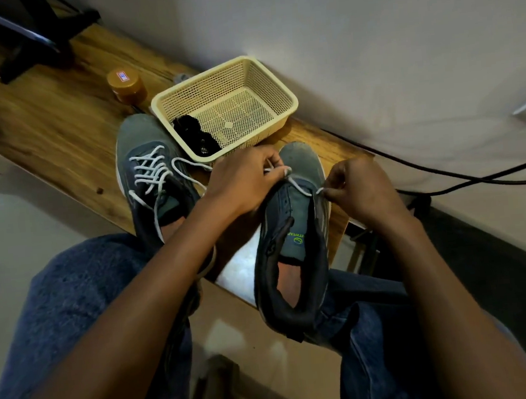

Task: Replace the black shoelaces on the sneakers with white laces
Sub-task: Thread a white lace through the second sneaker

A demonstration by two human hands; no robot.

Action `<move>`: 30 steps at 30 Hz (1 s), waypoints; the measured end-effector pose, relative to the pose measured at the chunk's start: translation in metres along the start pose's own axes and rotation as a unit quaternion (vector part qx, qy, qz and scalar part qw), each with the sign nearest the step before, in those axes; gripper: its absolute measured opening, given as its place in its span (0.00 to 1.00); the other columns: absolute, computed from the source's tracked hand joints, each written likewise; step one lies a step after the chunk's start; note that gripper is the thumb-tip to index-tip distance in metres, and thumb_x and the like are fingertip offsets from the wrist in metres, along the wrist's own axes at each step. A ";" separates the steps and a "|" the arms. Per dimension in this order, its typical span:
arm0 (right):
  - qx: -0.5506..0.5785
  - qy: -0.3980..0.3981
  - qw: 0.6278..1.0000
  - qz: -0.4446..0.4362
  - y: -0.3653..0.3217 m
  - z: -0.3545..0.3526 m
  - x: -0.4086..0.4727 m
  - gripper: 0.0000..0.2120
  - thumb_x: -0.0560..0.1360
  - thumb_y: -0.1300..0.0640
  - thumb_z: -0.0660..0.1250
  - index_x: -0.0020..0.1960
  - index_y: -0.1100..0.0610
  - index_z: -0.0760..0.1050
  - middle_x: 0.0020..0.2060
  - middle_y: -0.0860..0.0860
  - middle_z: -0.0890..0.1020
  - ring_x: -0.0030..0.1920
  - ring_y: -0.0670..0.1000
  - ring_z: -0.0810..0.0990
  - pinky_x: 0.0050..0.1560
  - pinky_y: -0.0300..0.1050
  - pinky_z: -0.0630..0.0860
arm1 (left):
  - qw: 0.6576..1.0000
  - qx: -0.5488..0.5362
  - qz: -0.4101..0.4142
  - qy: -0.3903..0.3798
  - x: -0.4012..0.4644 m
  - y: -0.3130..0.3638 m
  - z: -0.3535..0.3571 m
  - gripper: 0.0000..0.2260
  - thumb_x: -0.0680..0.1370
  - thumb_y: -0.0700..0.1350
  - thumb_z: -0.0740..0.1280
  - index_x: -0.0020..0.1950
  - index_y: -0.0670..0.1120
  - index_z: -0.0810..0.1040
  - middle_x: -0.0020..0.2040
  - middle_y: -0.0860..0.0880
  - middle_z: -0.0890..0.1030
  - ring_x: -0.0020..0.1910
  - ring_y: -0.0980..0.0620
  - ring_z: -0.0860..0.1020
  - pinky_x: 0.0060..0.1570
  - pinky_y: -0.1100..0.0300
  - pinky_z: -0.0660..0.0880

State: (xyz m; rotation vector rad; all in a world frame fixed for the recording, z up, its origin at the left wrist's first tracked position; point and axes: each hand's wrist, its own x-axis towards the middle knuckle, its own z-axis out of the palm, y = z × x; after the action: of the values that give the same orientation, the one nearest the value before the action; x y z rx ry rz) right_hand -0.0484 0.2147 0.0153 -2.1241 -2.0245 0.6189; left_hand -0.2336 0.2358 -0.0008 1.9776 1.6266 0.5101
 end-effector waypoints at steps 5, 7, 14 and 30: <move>0.093 0.225 0.966 0.091 0.011 -0.025 -0.003 0.05 0.74 0.60 0.69 0.47 0.58 0.82 0.41 0.54 0.83 0.42 0.52 0.80 0.42 0.40 0.69 | 1.000 0.005 -0.009 -0.003 0.001 -0.005 -0.002 0.08 0.77 0.58 0.66 0.45 0.55 0.77 0.41 0.56 0.78 0.42 0.55 0.74 0.44 0.59 0.63; 0.064 0.198 0.973 0.101 0.018 -0.023 -0.002 0.09 0.74 0.61 0.69 0.53 0.58 0.81 0.49 0.56 0.83 0.50 0.55 0.80 0.47 0.41 0.70 | 1.000 0.018 -0.007 -0.010 0.002 -0.006 -0.002 0.10 0.77 0.60 0.64 0.44 0.55 0.76 0.41 0.56 0.78 0.43 0.54 0.74 0.47 0.57 0.65; -0.001 -0.025 0.999 -0.020 0.011 0.001 0.003 0.13 0.69 0.53 0.76 0.52 0.46 0.81 0.52 0.47 0.82 0.60 0.56 0.74 0.60 0.60 0.70 | 0.998 0.024 0.010 -0.056 0.003 -0.005 -0.001 0.12 0.74 0.62 0.66 0.44 0.54 0.77 0.39 0.57 0.78 0.43 0.56 0.74 0.52 0.55 0.56; -0.030 0.131 0.981 0.136 0.026 -0.022 0.003 0.07 0.74 0.58 0.69 0.52 0.52 0.79 0.58 0.58 0.77 0.62 0.62 0.70 0.62 0.54 0.68 | 0.997 0.067 0.031 -0.021 0.004 -0.012 -0.012 0.10 0.77 0.59 0.63 0.43 0.55 0.76 0.39 0.56 0.78 0.45 0.54 0.74 0.52 0.54 0.53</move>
State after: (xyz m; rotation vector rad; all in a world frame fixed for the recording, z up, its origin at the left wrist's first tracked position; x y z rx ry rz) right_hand -0.0163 0.2196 0.0251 -2.3945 -1.6504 0.2905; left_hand -0.2491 0.2430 0.0015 2.1283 1.6152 0.3893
